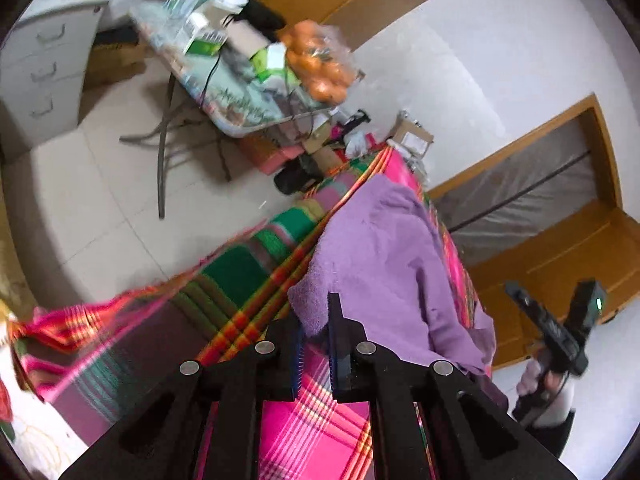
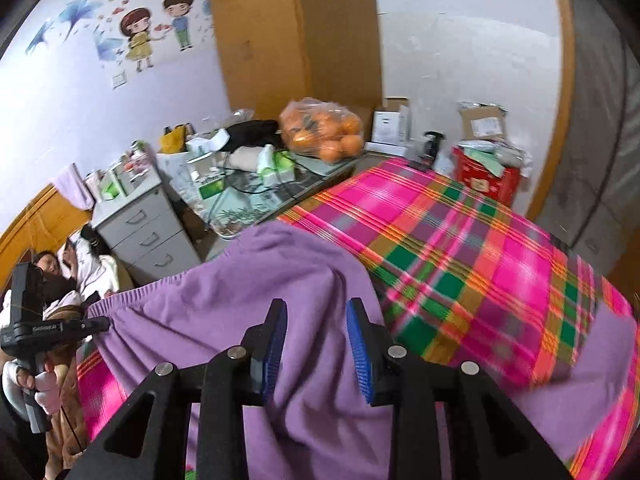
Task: Fold clothes
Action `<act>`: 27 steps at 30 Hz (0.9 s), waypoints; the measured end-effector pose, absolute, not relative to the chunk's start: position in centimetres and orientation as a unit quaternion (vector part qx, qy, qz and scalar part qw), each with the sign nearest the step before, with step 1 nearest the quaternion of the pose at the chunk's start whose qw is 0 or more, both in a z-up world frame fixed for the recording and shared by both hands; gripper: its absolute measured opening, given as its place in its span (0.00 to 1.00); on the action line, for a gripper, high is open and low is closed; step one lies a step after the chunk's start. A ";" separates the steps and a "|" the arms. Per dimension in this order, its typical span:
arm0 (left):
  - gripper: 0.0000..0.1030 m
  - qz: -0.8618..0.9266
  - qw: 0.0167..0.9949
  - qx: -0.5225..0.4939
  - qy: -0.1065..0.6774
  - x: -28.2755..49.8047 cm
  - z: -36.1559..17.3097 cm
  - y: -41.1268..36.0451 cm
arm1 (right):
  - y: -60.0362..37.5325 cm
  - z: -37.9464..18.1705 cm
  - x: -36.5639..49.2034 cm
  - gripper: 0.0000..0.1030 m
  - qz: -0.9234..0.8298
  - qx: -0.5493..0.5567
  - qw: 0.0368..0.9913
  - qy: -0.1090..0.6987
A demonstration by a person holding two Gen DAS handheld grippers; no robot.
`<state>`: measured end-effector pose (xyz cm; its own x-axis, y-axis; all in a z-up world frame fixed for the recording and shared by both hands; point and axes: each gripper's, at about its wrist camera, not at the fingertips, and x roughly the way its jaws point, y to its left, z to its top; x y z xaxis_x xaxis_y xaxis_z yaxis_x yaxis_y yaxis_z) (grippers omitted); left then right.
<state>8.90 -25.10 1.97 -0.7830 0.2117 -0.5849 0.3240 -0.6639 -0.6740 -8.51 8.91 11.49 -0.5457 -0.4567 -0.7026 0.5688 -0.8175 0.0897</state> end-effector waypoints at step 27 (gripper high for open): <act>0.10 -0.878 -0.003 0.345 0.332 6.4 1.5 -25.8 | -4.4 9.3 -23.1 0.04 -0.850 0.365 0.363 0.114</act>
<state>6.36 -25.81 1.53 -0.7614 0.2352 -0.6042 0.2232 -0.7798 -0.5849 -23.06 -4.39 9.34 -0.4710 -0.5329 -0.7029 0.6999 -0.7108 0.0699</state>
